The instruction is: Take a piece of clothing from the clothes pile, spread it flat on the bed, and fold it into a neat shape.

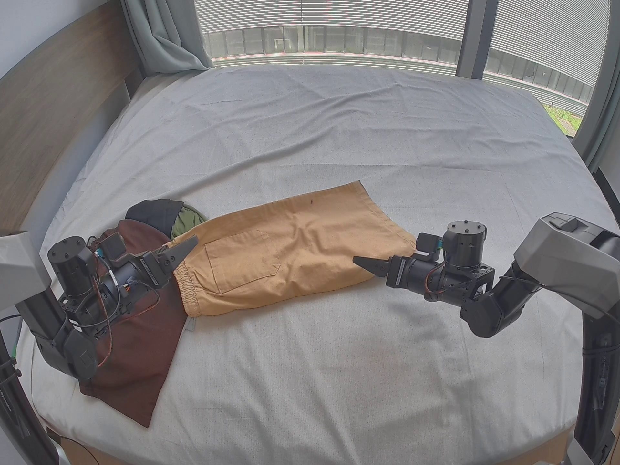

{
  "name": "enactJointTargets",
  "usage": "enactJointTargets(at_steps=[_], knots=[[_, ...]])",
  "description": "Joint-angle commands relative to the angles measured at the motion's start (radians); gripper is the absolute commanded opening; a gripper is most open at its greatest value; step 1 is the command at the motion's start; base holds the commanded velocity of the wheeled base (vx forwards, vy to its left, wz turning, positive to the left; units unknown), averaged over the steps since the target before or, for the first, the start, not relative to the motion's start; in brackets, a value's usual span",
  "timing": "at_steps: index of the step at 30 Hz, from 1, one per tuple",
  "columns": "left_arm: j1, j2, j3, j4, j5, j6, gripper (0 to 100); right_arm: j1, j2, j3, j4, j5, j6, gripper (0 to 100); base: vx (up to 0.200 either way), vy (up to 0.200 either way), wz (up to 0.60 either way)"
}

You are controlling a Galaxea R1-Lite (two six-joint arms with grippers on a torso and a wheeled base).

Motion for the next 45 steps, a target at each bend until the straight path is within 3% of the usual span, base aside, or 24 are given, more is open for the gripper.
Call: enactJointTargets(at_steps=[1, 15, 20, 29, 45], knots=[[-0.001, 0.004, 0.004, -0.001, -0.002, 0.011, 100, 0.001, 0.058, -0.004, -0.001, -0.006, -0.001, 100, 0.000, 0.000, 0.00], [-0.006, 0.004, 0.008, -0.001, 0.000, 0.010, 100, -0.008, 0.150, -0.050, -0.016, -0.017, 0.002, 100, 0.000, 0.000, 0.00], [-0.004, 0.003, 0.008, -0.001, 0.000, 0.010, 100, -0.008, 0.218, -0.136, -0.016, -0.060, 0.021, 100, 0.000, 0.000, 0.00], [-0.004, 0.004, 0.005, -0.001, 0.000, 0.010, 100, 0.016, 0.327, -0.311, -0.012, -0.064, 0.124, 100, 0.000, 0.000, 0.00], [-0.004, 0.004, 0.001, -0.001, -0.002, 0.008, 100, 0.094, 0.420, -0.561, 0.053, -0.064, 0.182, 100, 0.000, 0.000, 0.00]])
